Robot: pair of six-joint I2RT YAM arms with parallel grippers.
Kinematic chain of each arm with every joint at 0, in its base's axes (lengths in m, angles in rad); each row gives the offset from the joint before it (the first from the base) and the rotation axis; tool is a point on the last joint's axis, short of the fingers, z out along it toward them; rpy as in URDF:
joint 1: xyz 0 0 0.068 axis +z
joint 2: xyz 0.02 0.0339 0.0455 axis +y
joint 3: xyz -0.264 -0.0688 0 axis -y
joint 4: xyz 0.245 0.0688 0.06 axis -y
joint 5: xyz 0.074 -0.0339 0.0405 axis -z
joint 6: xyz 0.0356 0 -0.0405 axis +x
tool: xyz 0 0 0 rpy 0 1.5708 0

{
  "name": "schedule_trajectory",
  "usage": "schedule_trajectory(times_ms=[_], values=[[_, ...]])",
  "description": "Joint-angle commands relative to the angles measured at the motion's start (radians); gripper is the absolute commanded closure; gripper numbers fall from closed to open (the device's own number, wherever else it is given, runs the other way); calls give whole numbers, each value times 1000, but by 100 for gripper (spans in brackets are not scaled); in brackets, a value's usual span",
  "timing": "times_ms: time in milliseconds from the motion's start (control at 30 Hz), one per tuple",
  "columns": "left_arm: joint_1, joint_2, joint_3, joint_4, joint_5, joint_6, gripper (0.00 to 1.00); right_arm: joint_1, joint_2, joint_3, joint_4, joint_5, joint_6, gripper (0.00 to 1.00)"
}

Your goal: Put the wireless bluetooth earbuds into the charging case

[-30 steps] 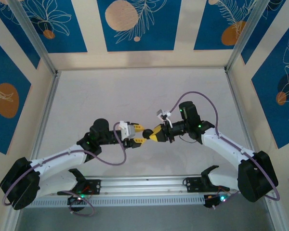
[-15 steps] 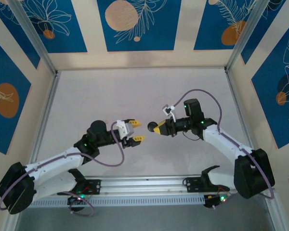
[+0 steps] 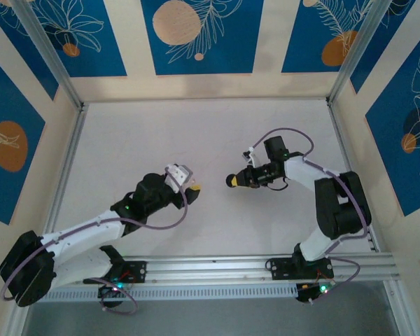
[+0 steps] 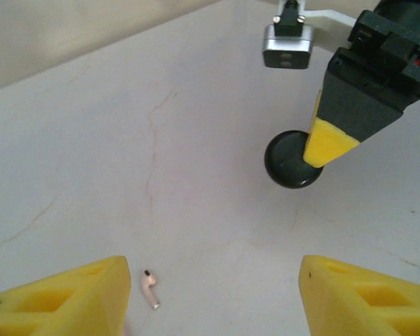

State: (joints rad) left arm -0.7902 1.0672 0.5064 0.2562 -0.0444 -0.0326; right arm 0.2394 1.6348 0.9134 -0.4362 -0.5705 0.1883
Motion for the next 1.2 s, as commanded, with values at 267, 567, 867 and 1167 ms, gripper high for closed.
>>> schedule_trajectory(times_ms=[267, 567, 867, 1167], values=[[58, 77, 105, -156, -48, -175, 36, -24, 124, 103, -163, 185, -16, 88], [128, 115, 166, -277, -31, -299, 38, -26, 107, 126, -206, 290, 8, 75], [166, 169, 323, -587, -125, -431, 45, -9, 2, 160, -266, 419, 24, 52], [168, 403, 564, -931, -199, -491, 51, 48, -130, 162, -252, 445, 23, 51]])
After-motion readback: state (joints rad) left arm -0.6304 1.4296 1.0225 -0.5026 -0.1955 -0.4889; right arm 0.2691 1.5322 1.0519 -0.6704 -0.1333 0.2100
